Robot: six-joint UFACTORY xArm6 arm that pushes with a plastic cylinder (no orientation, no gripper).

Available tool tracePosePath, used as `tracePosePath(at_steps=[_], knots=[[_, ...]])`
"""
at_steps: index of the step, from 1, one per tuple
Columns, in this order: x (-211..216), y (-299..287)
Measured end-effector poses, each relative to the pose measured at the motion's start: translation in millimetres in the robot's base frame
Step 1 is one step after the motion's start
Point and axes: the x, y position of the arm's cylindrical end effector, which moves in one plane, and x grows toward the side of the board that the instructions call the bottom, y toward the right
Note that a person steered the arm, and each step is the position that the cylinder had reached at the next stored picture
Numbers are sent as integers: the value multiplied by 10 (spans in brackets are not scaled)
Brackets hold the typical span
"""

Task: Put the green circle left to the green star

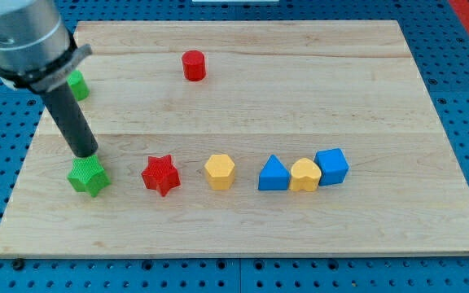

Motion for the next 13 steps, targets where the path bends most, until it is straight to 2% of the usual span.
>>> tracePosePath(at_steps=[1, 2, 4, 5, 6, 7, 9, 10, 11, 12, 13], knots=[[-184, -609], [-684, -861], [-1135, -476], [-1388, -772], [-1829, -308], [-1425, 2], [-604, -30], [-570, -52], [-732, -257], [-314, -279], [-318, -356]])
